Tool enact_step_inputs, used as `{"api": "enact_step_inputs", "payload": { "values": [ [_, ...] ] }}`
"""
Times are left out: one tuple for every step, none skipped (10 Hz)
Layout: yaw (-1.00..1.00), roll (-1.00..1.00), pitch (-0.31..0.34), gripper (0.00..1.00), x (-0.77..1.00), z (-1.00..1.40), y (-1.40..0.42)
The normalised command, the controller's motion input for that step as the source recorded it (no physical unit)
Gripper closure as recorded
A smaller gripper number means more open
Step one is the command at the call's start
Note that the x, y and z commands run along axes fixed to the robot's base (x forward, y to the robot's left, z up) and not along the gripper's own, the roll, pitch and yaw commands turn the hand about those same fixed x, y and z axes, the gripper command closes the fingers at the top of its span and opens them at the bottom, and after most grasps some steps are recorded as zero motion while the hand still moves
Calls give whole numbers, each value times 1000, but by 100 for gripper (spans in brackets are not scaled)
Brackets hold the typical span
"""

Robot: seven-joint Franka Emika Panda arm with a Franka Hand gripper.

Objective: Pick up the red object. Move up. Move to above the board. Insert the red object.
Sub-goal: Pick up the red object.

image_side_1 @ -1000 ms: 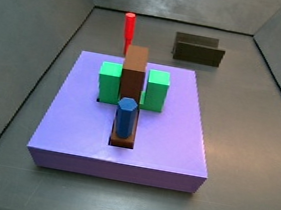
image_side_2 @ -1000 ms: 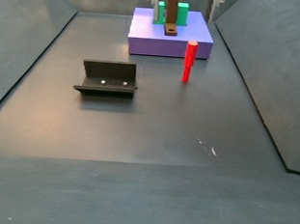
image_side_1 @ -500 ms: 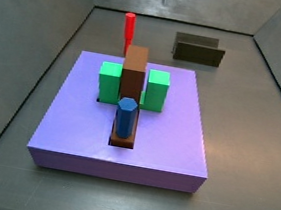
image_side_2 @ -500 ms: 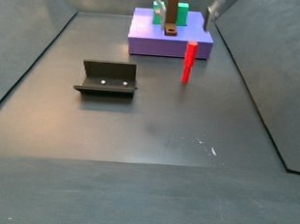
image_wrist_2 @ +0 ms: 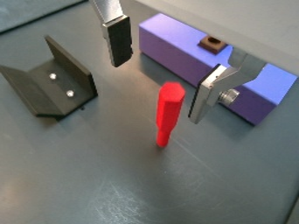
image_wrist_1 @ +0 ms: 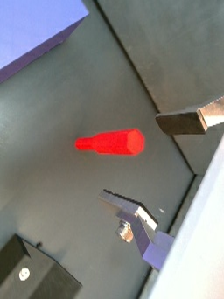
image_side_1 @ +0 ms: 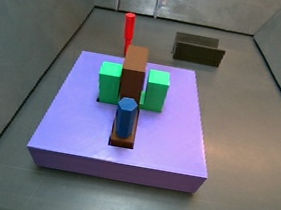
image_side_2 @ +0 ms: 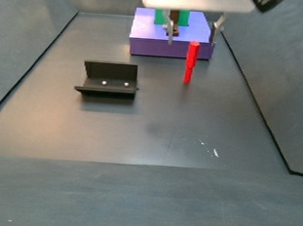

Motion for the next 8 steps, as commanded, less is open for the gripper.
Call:
{"api": "enact_step_inputs", "payload": {
  "values": [
    [0,13,27,0,0,-297,-74],
    [0,0,39,0,0,-314,-74],
    [-134,0,16,0,-126,-329,-137],
    [-63,0,1,0,-31,-226,0],
    [0,0,-20,0,-80,0,0],
    [0,30,0,0,0,-209,0],
    [0,0,0,0,0,-129,0],
    [0,0,0,0,0,-103,0]
  ]
}}
